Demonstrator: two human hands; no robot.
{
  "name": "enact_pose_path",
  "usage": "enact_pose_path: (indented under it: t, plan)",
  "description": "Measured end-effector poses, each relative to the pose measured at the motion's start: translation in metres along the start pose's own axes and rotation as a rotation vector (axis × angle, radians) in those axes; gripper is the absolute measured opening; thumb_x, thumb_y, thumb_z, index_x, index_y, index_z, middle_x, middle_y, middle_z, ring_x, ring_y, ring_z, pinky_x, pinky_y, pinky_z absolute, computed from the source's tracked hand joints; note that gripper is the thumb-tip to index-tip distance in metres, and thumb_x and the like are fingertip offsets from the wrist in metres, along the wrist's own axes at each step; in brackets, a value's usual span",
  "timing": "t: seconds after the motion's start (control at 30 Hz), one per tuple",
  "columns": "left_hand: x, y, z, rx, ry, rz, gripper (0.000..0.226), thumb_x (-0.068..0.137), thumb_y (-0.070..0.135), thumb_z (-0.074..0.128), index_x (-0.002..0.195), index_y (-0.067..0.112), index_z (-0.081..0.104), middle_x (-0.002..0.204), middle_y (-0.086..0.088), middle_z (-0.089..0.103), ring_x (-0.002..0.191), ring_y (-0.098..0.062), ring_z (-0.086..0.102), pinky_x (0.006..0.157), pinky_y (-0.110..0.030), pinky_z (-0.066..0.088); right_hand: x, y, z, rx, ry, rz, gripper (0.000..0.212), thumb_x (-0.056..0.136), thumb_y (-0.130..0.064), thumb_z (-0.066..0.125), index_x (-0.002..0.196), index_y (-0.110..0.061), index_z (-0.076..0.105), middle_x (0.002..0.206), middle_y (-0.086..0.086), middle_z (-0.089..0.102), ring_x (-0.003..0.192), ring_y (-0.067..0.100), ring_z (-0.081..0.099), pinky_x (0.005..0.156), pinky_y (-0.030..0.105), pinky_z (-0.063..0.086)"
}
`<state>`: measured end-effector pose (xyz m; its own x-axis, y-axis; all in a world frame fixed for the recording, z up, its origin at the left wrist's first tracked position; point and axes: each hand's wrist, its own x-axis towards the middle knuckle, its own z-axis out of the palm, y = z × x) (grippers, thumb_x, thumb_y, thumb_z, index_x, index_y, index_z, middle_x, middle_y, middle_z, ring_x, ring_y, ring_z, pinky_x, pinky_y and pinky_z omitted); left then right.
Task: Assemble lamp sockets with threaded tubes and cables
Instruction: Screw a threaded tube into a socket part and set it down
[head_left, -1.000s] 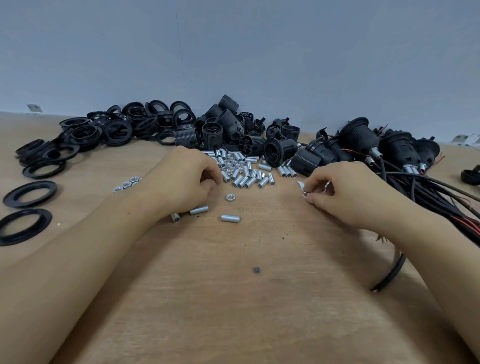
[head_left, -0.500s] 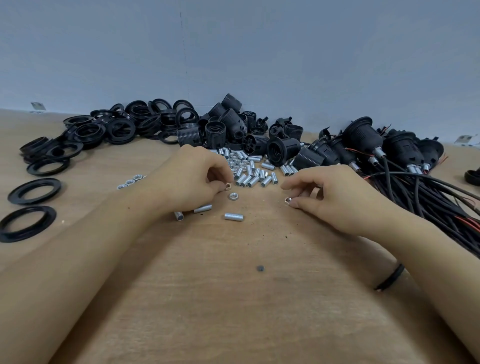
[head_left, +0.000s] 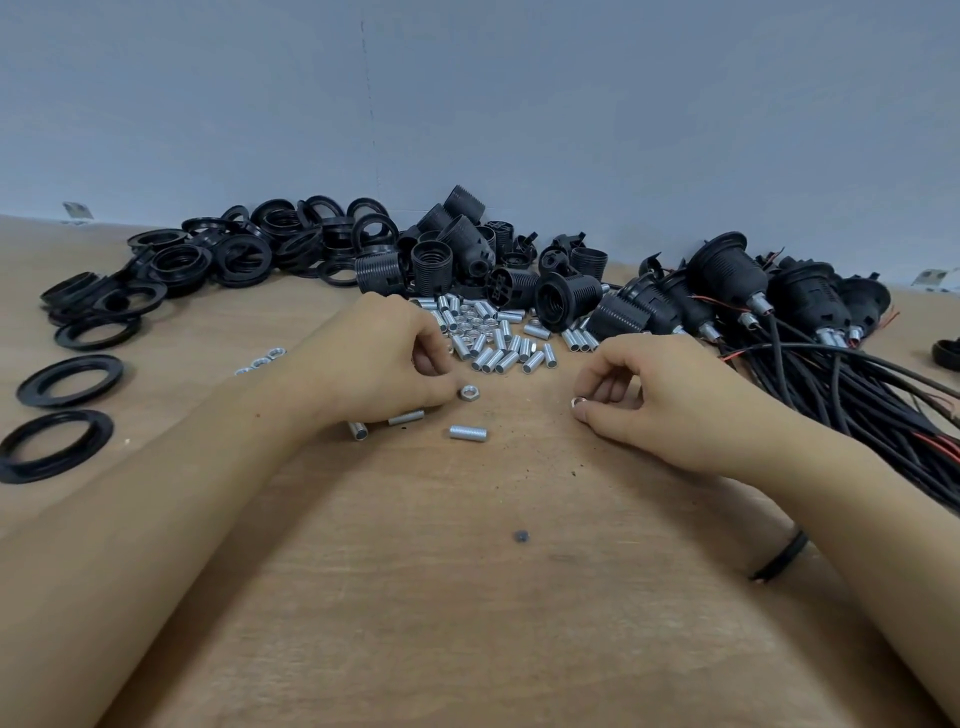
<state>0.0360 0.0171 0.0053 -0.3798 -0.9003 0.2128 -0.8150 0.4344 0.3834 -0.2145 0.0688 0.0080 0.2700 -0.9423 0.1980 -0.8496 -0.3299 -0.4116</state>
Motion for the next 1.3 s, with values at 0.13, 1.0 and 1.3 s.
enact_pose_path:
  t: [0.13, 1.0, 1.3]
  plan:
    - [-0.002, 0.003, -0.001, -0.01, 0.006, -0.001, 0.01, 0.077, 0.03, 0.08, 0.075, 0.029, 0.07, 0.067, 0.016, 0.065, 0.066, 0.012, 0.057, 0.055, -0.004, 0.038, 0.0, 0.0, 0.001, 0.028, 0.019, -0.012, 0.007, 0.083, -0.023, 0.072, 0.087, -0.025, 0.067, 0.079, -0.011, 0.065, 0.07, -0.006, 0.055, 0.067, 0.015, 0.048]
    - [-0.006, 0.021, 0.002, -0.382, 0.191, 0.09, 0.012, 0.087, 0.016, 0.074, 0.094, 0.026, 0.076, 0.077, 0.016, 0.074, 0.079, 0.006, 0.067, 0.072, -0.004, 0.047, 0.02, -0.002, 0.014, -0.252, 0.067, -0.176, 0.015, 0.097, -0.026, 0.054, 0.097, -0.021, 0.068, 0.095, -0.007, 0.056, 0.094, 0.016, 0.054, 0.082, 0.04, 0.047]
    - [-0.005, 0.024, 0.0, -0.676, 0.181, 0.002, 0.009, 0.085, 0.018, 0.077, 0.092, 0.023, 0.078, 0.085, 0.006, 0.078, 0.083, -0.011, 0.074, 0.077, -0.019, 0.057, 0.016, -0.002, 0.015, -0.122, 0.123, -0.069, 0.015, 0.093, -0.038, 0.059, 0.105, -0.029, 0.06, 0.084, -0.014, 0.057, 0.076, 0.003, 0.049, 0.075, 0.035, 0.05]
